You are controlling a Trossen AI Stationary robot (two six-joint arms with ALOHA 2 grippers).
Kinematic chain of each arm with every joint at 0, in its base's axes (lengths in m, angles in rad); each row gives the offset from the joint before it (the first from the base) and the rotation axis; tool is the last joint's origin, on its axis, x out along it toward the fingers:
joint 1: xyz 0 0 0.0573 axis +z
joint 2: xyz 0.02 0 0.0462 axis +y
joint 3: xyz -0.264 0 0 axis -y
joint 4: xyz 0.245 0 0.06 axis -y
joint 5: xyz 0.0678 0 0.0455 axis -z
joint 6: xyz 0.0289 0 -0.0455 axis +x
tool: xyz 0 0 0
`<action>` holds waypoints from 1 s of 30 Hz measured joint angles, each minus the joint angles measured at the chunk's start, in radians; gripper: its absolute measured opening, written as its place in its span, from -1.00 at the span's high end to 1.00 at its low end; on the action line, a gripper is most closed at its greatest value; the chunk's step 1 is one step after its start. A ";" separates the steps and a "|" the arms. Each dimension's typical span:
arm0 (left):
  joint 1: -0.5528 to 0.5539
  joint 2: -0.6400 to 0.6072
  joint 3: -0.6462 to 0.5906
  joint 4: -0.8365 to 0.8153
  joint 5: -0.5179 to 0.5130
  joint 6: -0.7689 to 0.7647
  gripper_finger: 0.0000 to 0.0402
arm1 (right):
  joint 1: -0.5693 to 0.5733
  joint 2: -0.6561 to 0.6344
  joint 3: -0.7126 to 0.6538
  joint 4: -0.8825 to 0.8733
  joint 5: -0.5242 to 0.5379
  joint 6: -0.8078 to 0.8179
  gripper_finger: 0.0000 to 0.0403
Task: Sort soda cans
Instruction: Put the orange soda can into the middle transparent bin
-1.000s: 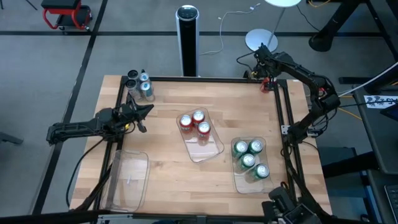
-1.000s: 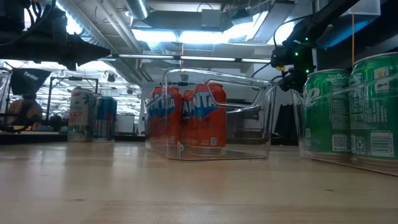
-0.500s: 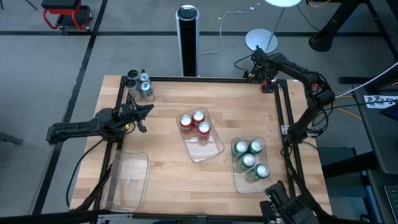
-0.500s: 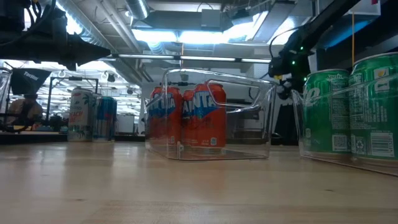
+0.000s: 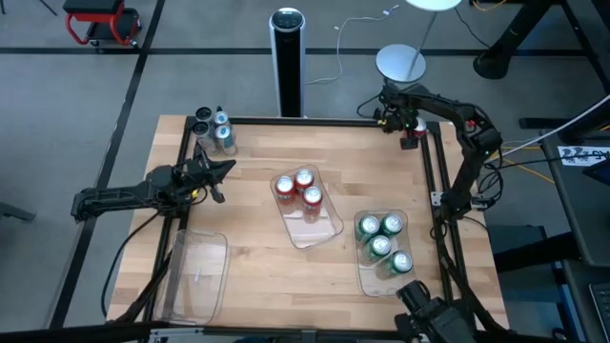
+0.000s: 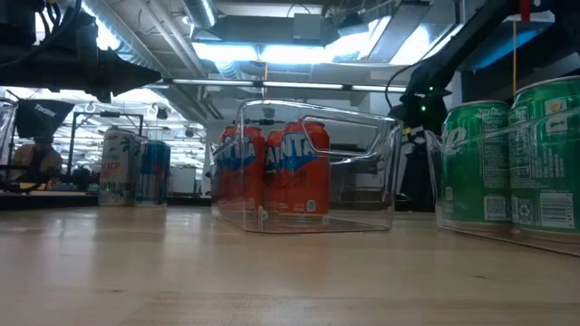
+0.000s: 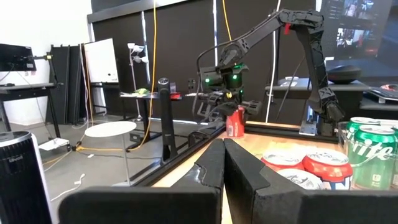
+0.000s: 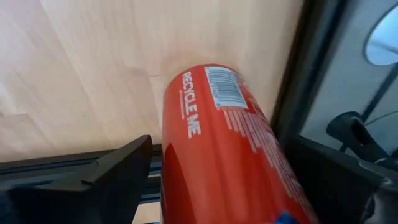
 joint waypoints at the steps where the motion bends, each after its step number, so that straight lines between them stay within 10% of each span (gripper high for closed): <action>1: 0.000 0.000 0.000 0.000 0.000 0.000 1.00 | 0.000 0.005 0.000 -0.004 -0.003 -0.001 -0.81; 30: 0.000 0.000 0.000 0.000 0.000 0.002 1.00 | 0.035 0.100 0.002 -0.099 0.118 -0.001 -0.48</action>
